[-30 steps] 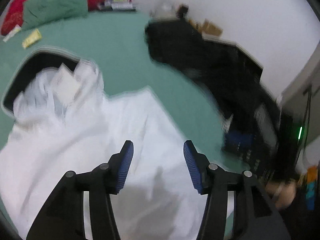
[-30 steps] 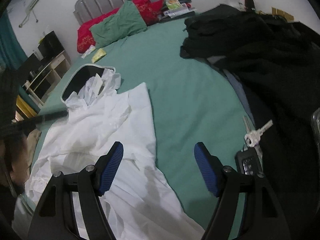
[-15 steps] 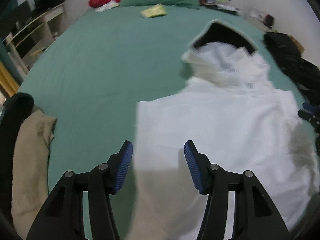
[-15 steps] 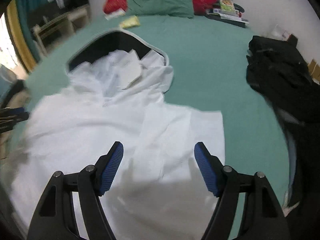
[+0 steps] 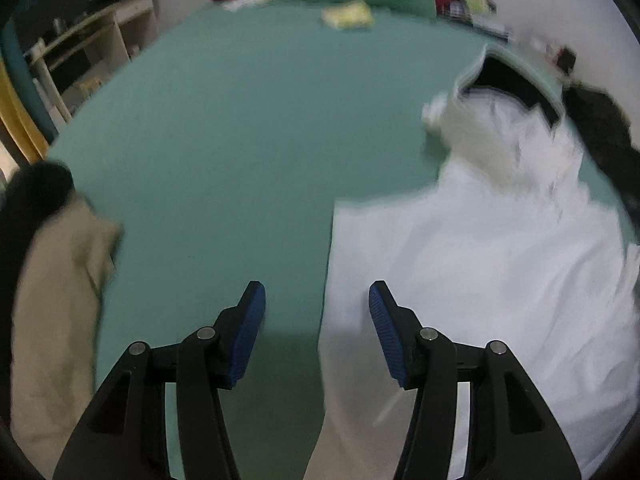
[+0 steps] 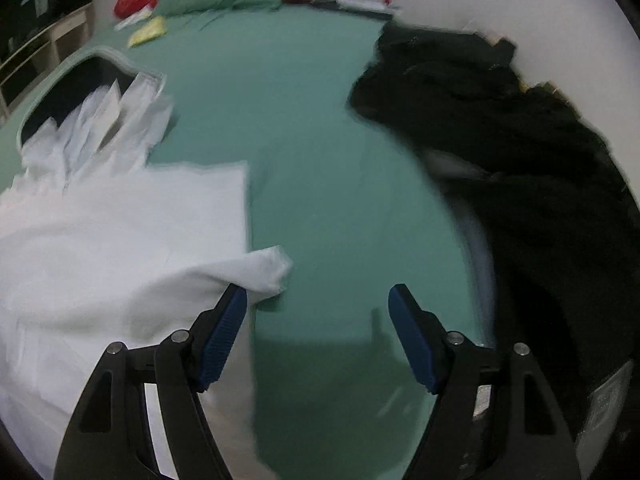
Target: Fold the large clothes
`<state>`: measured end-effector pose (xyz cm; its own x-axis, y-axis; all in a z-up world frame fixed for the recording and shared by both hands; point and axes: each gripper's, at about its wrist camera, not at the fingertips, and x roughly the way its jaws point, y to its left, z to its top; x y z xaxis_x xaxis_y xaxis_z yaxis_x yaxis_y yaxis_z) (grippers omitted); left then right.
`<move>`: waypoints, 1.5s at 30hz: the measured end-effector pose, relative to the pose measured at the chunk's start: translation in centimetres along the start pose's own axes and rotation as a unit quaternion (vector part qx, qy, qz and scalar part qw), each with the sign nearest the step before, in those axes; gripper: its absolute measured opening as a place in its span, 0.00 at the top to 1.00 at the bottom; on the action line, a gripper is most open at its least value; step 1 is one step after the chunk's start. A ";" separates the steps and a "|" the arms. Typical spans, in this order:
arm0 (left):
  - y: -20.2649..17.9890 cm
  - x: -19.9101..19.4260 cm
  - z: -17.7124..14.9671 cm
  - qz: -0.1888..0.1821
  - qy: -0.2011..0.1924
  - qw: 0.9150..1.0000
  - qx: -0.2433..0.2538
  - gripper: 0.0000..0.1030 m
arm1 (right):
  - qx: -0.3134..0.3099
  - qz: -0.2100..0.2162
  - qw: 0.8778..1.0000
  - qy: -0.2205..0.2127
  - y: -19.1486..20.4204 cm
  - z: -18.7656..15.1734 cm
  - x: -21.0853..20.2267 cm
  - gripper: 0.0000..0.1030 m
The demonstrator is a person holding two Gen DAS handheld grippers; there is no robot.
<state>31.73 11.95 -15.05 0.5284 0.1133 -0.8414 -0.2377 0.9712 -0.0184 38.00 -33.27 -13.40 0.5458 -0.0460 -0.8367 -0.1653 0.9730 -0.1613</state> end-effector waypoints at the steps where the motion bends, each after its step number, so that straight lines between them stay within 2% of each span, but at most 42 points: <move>1: 0.0 -0.8 0.8 -0.010 -0.019 1.000 -0.005 0.45 | -0.001 0.010 1.000 -0.026 0.0 1.2 -0.9 0.29; 3: -1.0 -1.8 3.2 -0.041 -0.057 0.997 -0.012 0.44 | -0.016 0.057 0.996 -0.071 1.1 4.0 -1.8 0.29; 5: -3.3 -1.4 6.2 -0.076 -0.083 0.994 -0.004 0.44 | -0.049 0.145 0.984 -0.092 3.6 7.7 -1.0 0.29; 7: -4.6 -0.4 8.3 -0.102 -0.095 0.990 0.001 0.44 | -0.059 0.199 0.974 -0.087 5.6 10.8 1.3 0.29; 9: -6.3 1.1 9.6 -0.123 -0.100 0.987 0.011 0.44 | -0.066 0.234 0.968 -0.069 7.7 13.8 4.6 0.29; 10: -7.1 2.1 10.1 -0.115 -0.095 0.989 0.021 0.44 | -0.073 0.240 0.966 -0.063 8.6 14.5 5.8 0.29; 13: -8.1 5.7 10.9 -0.078 -0.047 0.995 0.048 0.45 | -0.075 0.258 0.963 -0.028 10.9 15.7 10.5 0.32; 14: -8.4 7.1 10.6 -0.070 -0.022 0.995 0.061 0.45 | -0.075 0.277 0.958 -0.021 11.3 15.6 11.4 0.51; 15: -8.1 7.8 10.1 -0.059 -0.006 0.996 0.065 0.45 | -0.084 0.290 0.953 -0.016 11.7 15.3 11.9 0.89; 17: -7.2 8.6 9.1 -0.042 0.011 0.997 0.066 0.45 | -0.108 0.272 0.956 -0.036 11.6 14.0 10.9 0.91; 19: -6.4 8.4 7.9 -0.037 0.011 0.997 0.071 0.45 | -0.139 0.224 0.962 -0.068 11.2 12.7 9.1 0.92; 21: -5.8 7.6 6.8 -0.052 0.007 0.995 0.080 0.45 | -0.176 0.184 0.963 -0.087 10.4 10.5 7.0 0.92; 23: -5.4 6.7 6.1 -0.079 0.011 0.994 0.081 0.44 | -0.204 0.172 0.961 -0.074 9.7 8.9 6.2 0.92; 24: -5.6 6.5 5.8 -0.099 0.014 0.991 0.084 0.44 | -0.214 0.177 0.958 -0.067 9.1 8.2 6.0 0.91; 26: -5.8 5.1 5.4 -0.137 0.023 0.985 0.105 0.44 | -0.215 0.217 0.951 -0.044 7.5 7.1 5.2 0.89; 28: -4.7 3.3 5.3 -0.177 0.026 0.977 0.119 0.44 | -0.181 0.267 0.946 -0.012 6.1 7.4 5.0 0.81; 29: -4.5 2.5 5.5 -0.196 0.023 0.973 0.123 0.44 | -0.163 0.287 0.944 -0.012 5.0 7.6 4.4 0.67; 30: -4.3 1.7 5.8 -0.210 0.014 0.970 0.122 0.44 | -0.145 0.311 0.939 -0.018 3.8 8.1 3.7 0.47; 31: -4.1 0.9 6.5 -0.222 0.004 0.968 0.116 0.44 | -0.128 0.326 0.936 -0.026 2.8 8.6 3.2 0.36; 32: -3.6 0.1 7.0 -0.233 -0.006 0.967 0.106 0.44 | -0.110 0.338 0.934 -0.035 1.9 9.3 2.8 0.21; 33: -3.2 -0.5 7.9 -0.246 -0.020 0.965 0.088 0.44 | -0.094 0.347 0.932 -0.046 1.1 10.2 2.5 0.17; 35: -2.9 -0.6 9.5 -0.255 -0.040 0.965 0.052 0.40 | -0.073 0.352 0.931 -0.066 0.4 12.1 2.4 0.17; 39: -3.1 2.5 11.8 -0.232 -0.055 0.971 -0.009 0.39 | -0.038 0.354 0.932 -0.075 0.8 15.8 4.3 0.17; 41: -3.5 4.9 11.8 -0.225 -0.033 0.974 -0.014 0.39 | -0.034 0.363 0.930 -0.052 2.3 17.3 6.6 0.17; 43: -4.9 7.1 10.8 -0.218 0.001 0.976 0.007 0.39 | -0.044 0.385 0.922 -0.004 4.4 17.5 8.9 0.17; 45: -6.3 8.7 9.3 -0.220 0.031 0.974 0.045 0.39 | -0.055 0.415 0.907 0.043 6.1 16.9 10.9 0.17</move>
<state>45.38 8.80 -17.23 0.5116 -0.3281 -0.7941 0.0744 0.9377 -0.3395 56.83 -24.06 -14.66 0.1305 0.6705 -0.7303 -0.5736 0.6519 0.4960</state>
